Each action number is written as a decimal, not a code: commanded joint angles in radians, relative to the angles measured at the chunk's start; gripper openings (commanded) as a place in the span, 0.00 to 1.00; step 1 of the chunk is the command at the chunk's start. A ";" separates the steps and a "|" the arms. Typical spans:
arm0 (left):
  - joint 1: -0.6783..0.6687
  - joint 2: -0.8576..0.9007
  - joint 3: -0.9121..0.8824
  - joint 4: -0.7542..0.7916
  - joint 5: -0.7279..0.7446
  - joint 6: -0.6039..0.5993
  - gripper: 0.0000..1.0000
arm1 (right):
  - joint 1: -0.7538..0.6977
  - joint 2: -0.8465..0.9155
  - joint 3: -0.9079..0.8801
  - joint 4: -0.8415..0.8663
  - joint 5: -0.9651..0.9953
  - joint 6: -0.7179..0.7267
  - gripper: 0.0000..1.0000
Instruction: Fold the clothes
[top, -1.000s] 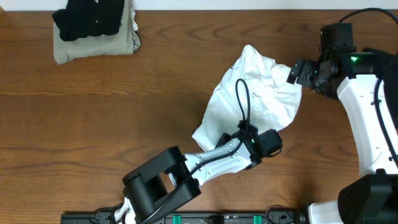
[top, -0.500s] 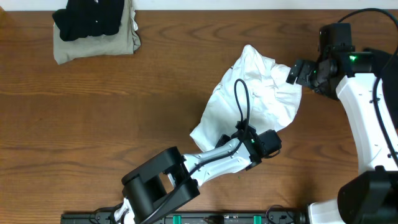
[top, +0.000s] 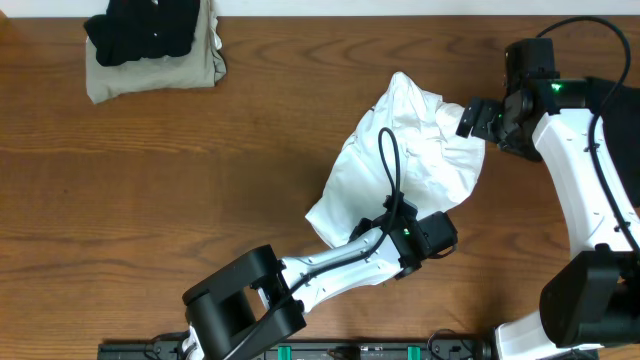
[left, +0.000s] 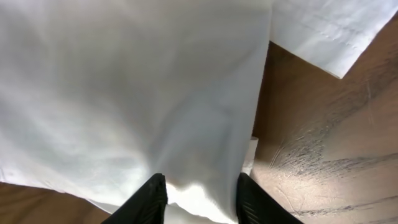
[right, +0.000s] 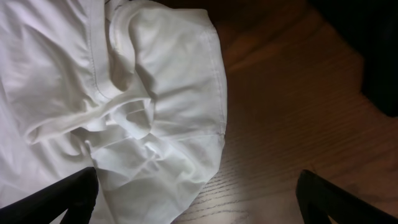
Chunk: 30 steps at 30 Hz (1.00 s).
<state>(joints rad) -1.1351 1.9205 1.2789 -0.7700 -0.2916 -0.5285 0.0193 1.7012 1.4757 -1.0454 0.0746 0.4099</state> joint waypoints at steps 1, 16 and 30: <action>0.002 -0.019 0.016 -0.006 0.011 -0.015 0.46 | -0.007 0.005 -0.006 0.002 0.003 -0.006 0.99; 0.002 -0.008 -0.005 0.050 0.074 -0.015 0.51 | -0.006 0.005 -0.006 -0.002 -0.001 -0.006 0.99; 0.035 0.020 -0.005 0.043 0.045 0.000 0.50 | -0.007 0.005 -0.006 -0.012 -0.001 -0.006 0.99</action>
<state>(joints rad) -1.1156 1.9228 1.2789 -0.7197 -0.2241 -0.5343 0.0193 1.7012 1.4757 -1.0538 0.0746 0.4099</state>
